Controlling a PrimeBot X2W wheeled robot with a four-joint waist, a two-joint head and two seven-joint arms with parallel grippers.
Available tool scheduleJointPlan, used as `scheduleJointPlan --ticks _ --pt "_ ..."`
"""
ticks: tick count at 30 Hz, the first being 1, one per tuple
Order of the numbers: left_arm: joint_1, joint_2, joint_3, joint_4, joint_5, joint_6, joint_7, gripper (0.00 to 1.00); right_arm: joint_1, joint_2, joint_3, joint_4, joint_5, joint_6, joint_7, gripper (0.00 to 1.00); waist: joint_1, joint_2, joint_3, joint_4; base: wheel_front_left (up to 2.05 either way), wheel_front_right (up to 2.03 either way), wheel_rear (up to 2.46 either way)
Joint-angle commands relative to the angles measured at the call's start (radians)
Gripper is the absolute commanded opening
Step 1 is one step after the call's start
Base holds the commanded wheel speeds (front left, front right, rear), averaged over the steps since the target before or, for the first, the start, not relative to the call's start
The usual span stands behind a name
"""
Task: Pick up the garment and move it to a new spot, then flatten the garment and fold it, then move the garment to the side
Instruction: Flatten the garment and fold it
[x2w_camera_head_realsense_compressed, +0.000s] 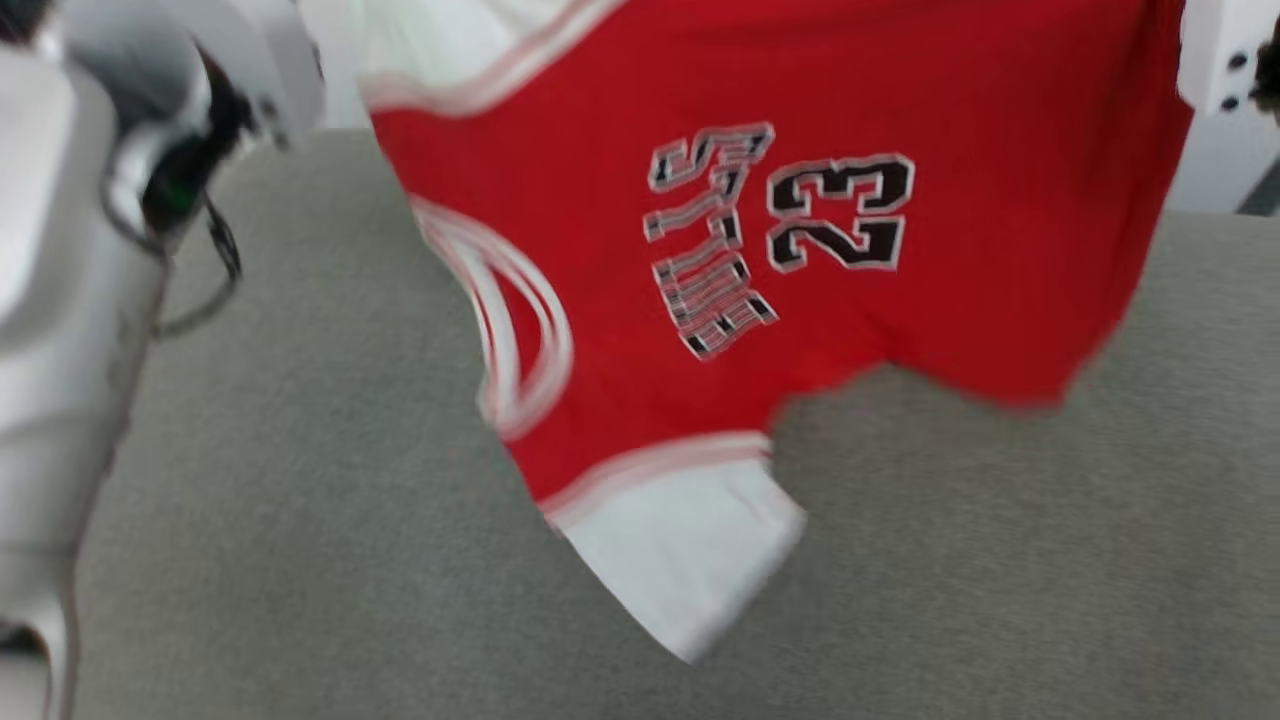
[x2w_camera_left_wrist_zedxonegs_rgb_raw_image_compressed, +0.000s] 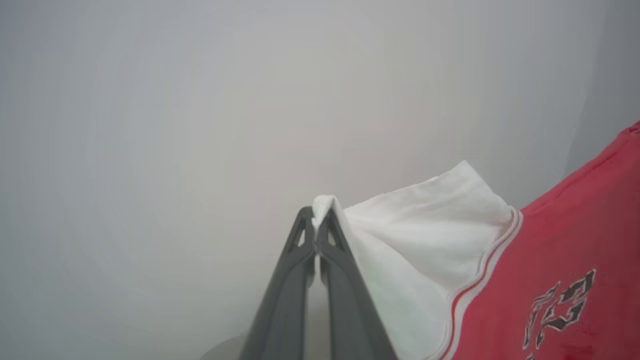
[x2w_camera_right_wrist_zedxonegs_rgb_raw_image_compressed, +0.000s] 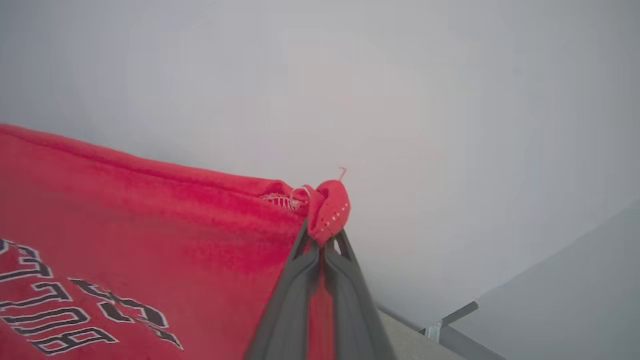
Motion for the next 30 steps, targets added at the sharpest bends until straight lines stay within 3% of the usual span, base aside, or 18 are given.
scheduleJointPlan --ticks 1,7,17,30 --pt "-0.039 -0.004 0.001 0.028 0.009 -0.004 -0.009 0.0 -0.018 0.015 -0.009 0.017 -0.02 -0.001 -0.026 0.0 0.0 0.0 -0.034 -0.042 0.0 0.0 0.0" --pt "-0.203 -0.025 0.004 0.176 0.029 -0.005 -0.041 0.0 -0.079 0.074 -0.042 0.097 -0.07 -0.001 -0.114 0.0 0.0 0.0 -0.05 -0.088 0.0 0.0 0.0" --pt "-0.392 -0.044 -0.017 0.353 0.05 -0.009 -0.11 0.0 -0.172 0.115 -0.087 0.197 -0.122 -0.001 -0.194 0.0 0.0 0.0 -0.017 -0.133 0.0 0.0 0.0" --pt "-0.612 -0.065 -0.037 0.457 0.081 -0.009 -0.228 0.0 -0.343 0.158 -0.141 0.264 -0.219 -0.001 -0.304 0.0 0.0 0.0 0.269 -0.186 0.0 0.0 0.0"
